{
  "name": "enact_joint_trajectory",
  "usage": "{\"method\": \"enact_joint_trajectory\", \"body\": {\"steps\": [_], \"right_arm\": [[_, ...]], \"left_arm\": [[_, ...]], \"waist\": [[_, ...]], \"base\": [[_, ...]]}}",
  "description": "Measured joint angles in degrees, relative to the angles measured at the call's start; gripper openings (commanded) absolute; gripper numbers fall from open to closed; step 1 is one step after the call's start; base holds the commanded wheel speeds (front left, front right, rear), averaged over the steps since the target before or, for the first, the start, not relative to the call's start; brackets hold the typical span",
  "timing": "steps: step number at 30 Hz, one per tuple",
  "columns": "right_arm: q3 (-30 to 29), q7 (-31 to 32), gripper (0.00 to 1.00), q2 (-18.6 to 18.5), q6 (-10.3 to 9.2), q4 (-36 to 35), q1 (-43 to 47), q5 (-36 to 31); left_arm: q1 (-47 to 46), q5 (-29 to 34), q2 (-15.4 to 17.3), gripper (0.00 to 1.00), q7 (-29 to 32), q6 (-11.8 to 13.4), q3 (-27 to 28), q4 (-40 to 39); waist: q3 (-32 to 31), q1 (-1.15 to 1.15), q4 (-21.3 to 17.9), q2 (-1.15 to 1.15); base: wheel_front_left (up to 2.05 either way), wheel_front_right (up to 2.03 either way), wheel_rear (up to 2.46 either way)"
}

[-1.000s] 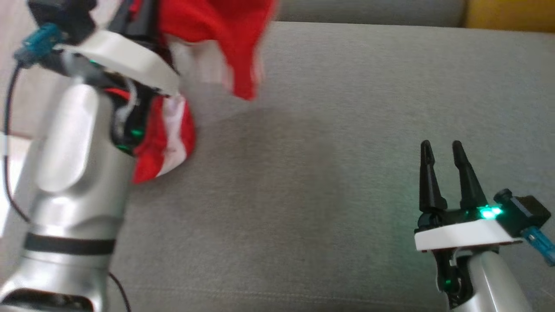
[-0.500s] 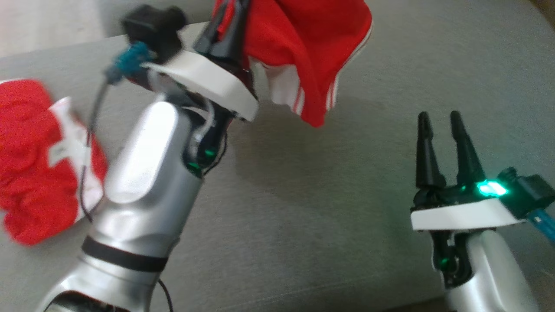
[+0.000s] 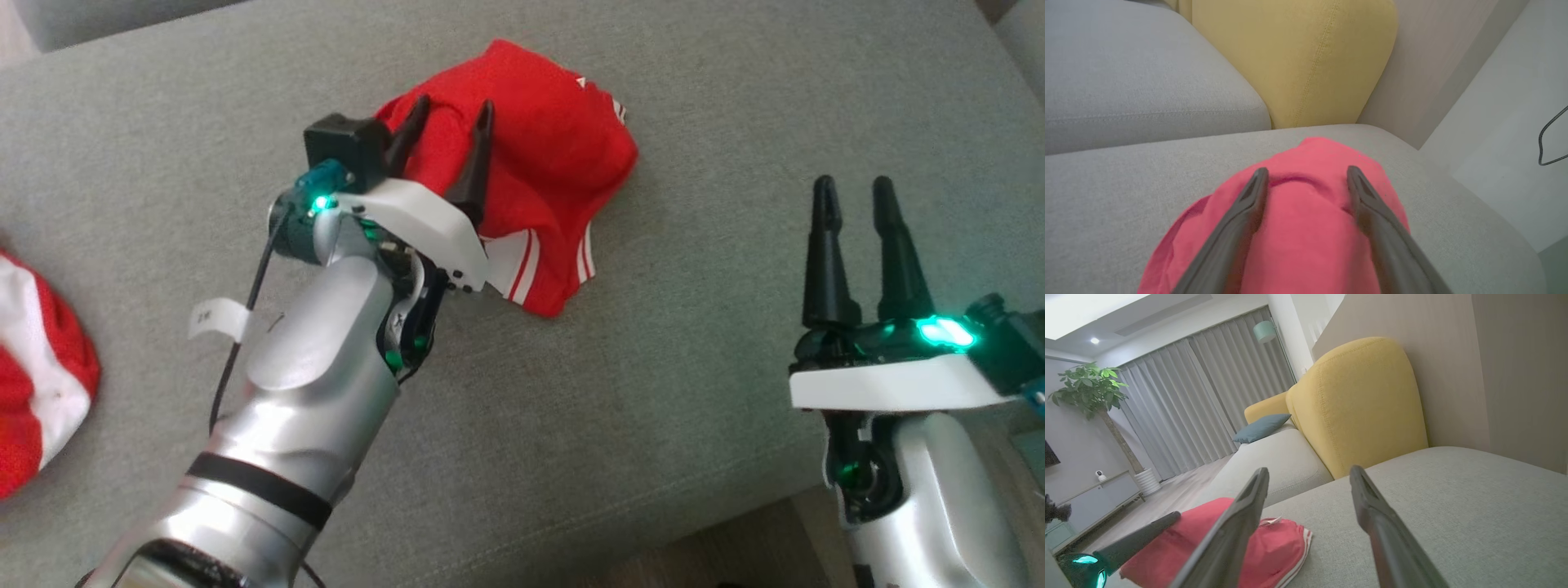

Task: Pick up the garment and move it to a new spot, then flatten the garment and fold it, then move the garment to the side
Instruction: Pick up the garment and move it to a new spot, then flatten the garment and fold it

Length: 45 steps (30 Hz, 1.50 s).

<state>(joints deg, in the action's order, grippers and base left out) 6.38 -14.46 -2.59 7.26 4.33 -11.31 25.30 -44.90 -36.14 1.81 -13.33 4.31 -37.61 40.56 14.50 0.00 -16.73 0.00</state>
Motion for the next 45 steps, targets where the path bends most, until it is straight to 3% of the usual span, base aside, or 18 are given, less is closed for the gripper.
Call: {"method": "enact_joint_trajectory", "body": {"steps": [7,12,16,21,26,32,39,45], "right_arm": [[-1.8,0.0,1.0,0.0,0.0,0.7,0.2,-0.7],[-3.8,0.0,1.0,0.0,0.0,2.3,0.5,-2.4],[-5.0,0.0,1.0,0.0,0.0,4.0,2.8,-2.9],[-4.8,0.0,1.0,0.0,0.0,6.0,4.5,-3.7],[-5.1,0.0,1.0,0.0,0.0,7.6,5.3,-4.0],[-5.0,0.0,1.0,0.0,0.0,8.8,6.4,-4.2],[-5.0,0.0,1.0,0.0,0.0,10.0,6.1,-4.3],[-6.1,0.0,1.0,0.0,0.0,15.3,3.9,-6.9]], "left_arm": [[0.1,1.1,0.4,1.0,-1.0,-0.3,0.1,0.9],[1.6,7.3,2.6,1.0,-1.2,-0.3,5.5,-7.4],[11.7,13.3,5.7,1.0,-1.3,-0.8,9.3,-15.6],[22.4,16.2,7.2,1.0,-1.3,-0.7,13.4,-21.7],[30.8,18.6,6.9,1.0,-1.3,-0.3,16.8,-27.2],[37.7,21.2,4.4,1.0,-1.3,-0.3,20.6,-31.1],[37.8,23.0,3.0,1.0,-1.3,-1.9,23.6,-31.6],[37.5,24.0,1.6,1.0,-1.3,-3.6,23.8,-31.0]], "waist": [[-0.9,0.0,4.0,0.0],[-2.7,0.0,8.6,0.0],[-5.2,0.0,13.4,0.0],[-8.1,0.0,17.6,0.0],[-10.5,0.0,20.1,0.0],[-11.7,0.0,21.0,0.0],[-10.4,0.0,21.0,0.0],[-7.8,0.0,21.8,0.0]], "base": [[0.0,0.0,0.0],[0.0,0.0,0.0],[0.0,0.0,0.0],[0.0,0.0,0.0],[0.0,0.0,0.0],[0.0,0.0,0.0],[0.0,0.0,0.0],[0.0,0.0,0.0]]}}
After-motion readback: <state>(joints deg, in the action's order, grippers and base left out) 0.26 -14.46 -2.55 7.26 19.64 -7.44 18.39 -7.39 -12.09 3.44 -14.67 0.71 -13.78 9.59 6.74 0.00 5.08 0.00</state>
